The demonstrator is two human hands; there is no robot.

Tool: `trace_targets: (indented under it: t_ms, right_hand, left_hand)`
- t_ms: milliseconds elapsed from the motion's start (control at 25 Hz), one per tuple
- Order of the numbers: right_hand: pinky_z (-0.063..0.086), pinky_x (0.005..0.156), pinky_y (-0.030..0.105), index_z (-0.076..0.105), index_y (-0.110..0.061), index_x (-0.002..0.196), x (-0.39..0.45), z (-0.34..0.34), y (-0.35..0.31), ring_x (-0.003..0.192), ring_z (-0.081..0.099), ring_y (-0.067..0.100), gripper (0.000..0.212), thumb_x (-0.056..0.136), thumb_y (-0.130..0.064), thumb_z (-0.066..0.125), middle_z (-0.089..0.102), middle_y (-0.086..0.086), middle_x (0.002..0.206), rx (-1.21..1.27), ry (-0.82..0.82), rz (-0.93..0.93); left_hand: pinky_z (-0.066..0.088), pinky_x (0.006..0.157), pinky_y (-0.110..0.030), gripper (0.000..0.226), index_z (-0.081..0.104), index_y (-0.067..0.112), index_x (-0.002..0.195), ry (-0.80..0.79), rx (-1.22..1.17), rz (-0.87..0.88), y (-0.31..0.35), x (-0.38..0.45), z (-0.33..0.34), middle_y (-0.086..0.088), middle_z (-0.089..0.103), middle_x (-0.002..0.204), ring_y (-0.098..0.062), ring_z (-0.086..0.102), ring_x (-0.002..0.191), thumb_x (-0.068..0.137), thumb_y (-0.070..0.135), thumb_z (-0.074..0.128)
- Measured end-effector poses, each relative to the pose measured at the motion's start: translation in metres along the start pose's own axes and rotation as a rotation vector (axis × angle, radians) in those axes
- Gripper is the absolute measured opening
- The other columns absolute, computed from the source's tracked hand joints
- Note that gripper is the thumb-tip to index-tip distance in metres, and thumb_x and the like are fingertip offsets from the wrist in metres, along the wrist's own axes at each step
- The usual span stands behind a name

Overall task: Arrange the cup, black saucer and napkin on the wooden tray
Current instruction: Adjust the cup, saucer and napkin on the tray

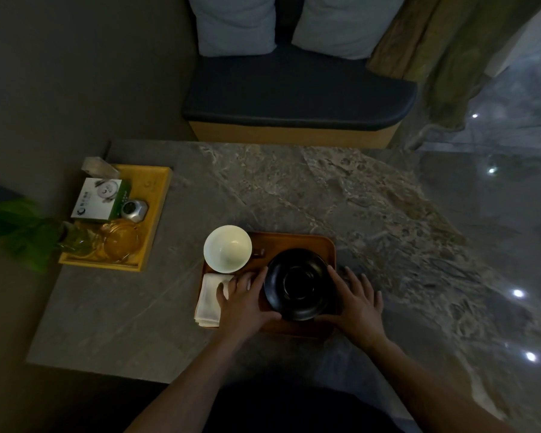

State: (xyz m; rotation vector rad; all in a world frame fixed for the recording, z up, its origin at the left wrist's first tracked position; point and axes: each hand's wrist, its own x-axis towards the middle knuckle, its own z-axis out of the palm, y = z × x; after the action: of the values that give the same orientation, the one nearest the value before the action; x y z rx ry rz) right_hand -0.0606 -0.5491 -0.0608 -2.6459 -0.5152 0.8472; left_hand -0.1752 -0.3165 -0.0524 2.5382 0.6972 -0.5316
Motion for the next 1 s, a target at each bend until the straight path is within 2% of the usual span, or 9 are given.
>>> trace_targets:
  t_ms: [280,1000]
  right_hand:
    - [0.003,0.114,0.066,-0.015,-0.065,0.138,0.000,0.009,0.001,0.150,-0.007,0.028,0.109,0.062,-0.079,0.063,0.003,-0.004,0.164,0.018,0.008,0.003]
    - [-0.001,0.114,0.065,-0.017,-0.063,0.138,-0.003,0.009,0.000,0.149,-0.014,0.027,0.109,0.064,-0.081,0.060,-0.002,-0.004,0.164,0.015,-0.007,-0.003]
  left_hand:
    - [0.006,0.116,-0.059,0.107,0.005,0.047,0.150,-0.002,0.003,0.001,0.000,0.002,-0.003,0.008,0.028,0.152,-0.025,0.018,0.144,0.067,0.068,0.070]
    - [0.003,0.115,-0.061,0.105,0.002,0.049,0.150,-0.024,0.003,-0.010,0.001,0.001,-0.005,0.007,0.022,0.155,-0.026,0.013,0.146,0.071,0.066,0.068]
